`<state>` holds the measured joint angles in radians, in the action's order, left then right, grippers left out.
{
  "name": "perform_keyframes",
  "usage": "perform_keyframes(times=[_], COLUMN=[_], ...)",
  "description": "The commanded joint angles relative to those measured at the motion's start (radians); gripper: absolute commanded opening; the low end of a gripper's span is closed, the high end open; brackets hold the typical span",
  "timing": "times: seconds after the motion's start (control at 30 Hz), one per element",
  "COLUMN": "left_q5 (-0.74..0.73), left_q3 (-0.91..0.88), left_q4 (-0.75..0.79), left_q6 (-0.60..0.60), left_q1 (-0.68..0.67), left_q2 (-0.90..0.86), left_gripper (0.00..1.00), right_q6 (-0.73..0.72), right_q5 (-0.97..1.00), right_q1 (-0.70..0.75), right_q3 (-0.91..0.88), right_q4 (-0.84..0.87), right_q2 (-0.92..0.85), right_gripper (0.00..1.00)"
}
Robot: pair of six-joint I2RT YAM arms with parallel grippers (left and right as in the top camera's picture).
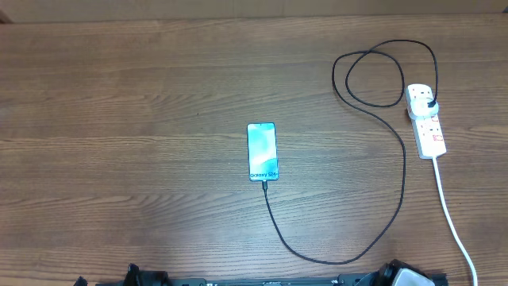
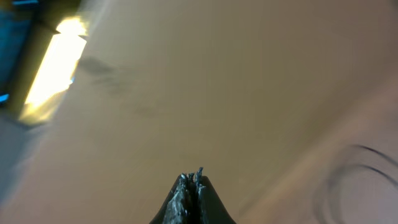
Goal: Plug charger to phone and switch on socket
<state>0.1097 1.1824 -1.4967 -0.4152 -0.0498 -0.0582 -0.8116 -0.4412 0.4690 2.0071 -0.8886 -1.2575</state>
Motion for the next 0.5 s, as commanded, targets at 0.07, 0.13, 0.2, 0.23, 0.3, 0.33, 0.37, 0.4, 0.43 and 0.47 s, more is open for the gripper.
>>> perform_keyframes(times=[0.07, 0.13, 0.2, 0.23, 0.3, 0.33, 0.37, 0.4, 0.43, 0.47], left_q5=[0.013, 0.013, 0.013, 0.013, 0.013, 0.013, 0.013, 0.013, 0.013, 0.013], left_q3=[-0.002, -0.002, 0.000, -0.002, -0.002, -0.002, -0.002, -0.002, -0.002, -0.002], left_q4=[0.004, 0.004, 0.002, 0.003, 0.004, 0.004, 0.004, 0.004, 0.004, 0.004], left_q6=[-0.004, -0.004, -0.004, -0.004, -0.004, -0.004, -0.004, -0.004, -0.004, -0.004], left_q1=[0.008, 0.011, 0.016, 0.019, 0.019, 0.019, 0.019, 0.019, 0.019, 0.020], left_q2=[0.035, 0.048, 0.055, 0.054, 0.054, 0.054, 0.054, 0.054, 0.054, 0.054], left_gripper=[1.00, 1.00, 1.00, 0.99, 1.00, 1.00, 0.99, 1.00, 1.00, 1.00], right_q6=[-0.061, -0.103, -0.136, -0.142, -0.158, -0.156, -0.144, -0.120, -0.087, -0.050], right_q5=[-0.198, -0.208, -0.208, -0.208, -0.209, -0.208, -0.208, -0.208, -0.205, -0.200], right_q1=[-0.016, -0.016, -0.018, -0.022, -0.035, -0.046, -0.060, -0.074, -0.092, -0.113], right_q3=[0.070, 0.070, 0.070, 0.070, 0.070, 0.070, 0.070, 0.070, 0.069, 0.068], right_q4=[0.026, 0.052, 0.124, 0.168, 0.256, 0.263, 0.246, 0.221, 0.188, 0.158], right_q2=[0.003, 0.016, 0.027, 0.029, 0.035, 0.042, 0.049, 0.057, 0.067, 0.079], right_gripper=[0.04, 0.04, 0.04, 0.04, 0.04, 0.04, 0.04, 0.04, 0.04, 0.04])
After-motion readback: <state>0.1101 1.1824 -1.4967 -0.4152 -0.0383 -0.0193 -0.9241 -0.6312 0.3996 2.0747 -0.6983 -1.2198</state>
